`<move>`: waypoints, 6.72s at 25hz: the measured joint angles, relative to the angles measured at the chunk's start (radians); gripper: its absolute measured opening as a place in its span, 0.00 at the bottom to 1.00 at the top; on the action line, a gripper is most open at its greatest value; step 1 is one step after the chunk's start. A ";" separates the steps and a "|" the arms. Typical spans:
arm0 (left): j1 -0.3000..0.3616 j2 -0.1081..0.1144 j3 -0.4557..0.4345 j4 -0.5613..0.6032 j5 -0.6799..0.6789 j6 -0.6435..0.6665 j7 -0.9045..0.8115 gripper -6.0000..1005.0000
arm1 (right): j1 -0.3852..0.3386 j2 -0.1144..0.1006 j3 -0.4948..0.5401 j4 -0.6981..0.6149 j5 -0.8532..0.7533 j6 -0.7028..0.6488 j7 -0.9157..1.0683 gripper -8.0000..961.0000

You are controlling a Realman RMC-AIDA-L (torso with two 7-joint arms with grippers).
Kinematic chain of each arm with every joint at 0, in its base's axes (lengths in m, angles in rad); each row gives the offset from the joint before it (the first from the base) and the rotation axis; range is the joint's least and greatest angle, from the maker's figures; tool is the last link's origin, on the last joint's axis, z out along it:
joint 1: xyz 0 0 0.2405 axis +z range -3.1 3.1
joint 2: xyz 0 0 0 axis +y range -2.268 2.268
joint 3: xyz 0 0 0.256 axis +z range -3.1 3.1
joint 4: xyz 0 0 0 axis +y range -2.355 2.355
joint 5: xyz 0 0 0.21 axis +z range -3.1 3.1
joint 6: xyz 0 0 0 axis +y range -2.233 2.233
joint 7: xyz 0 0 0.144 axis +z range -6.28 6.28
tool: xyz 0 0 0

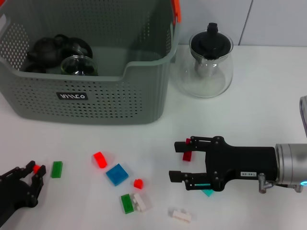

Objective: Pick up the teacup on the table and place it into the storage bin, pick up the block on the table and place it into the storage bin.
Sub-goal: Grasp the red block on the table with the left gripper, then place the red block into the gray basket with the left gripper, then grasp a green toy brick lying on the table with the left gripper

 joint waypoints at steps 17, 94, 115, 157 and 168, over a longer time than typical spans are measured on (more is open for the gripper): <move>-0.033 0.089 -0.003 0.134 -0.011 0.458 -0.509 0.19 | -0.007 -0.002 0.000 0.000 0.012 -0.004 0.002 0.82; -0.042 0.004 0.571 0.363 -0.083 0.238 -0.430 0.53 | 0.006 0.002 0.029 0.004 0.012 -0.006 0.002 0.82; -0.023 0.001 0.477 0.300 -0.089 0.093 -0.319 0.65 | 0.005 0.001 0.029 0.012 0.012 -0.006 0.003 0.82; -0.020 -0.001 0.300 0.147 -0.078 0.041 -0.102 0.61 | 0.000 0.000 0.037 0.015 0.012 -0.007 0.003 0.82; -0.030 0.000 0.299 0.127 -0.080 -0.009 -0.101 0.51 | -0.003 0.000 0.037 0.015 0.012 -0.006 0.003 0.82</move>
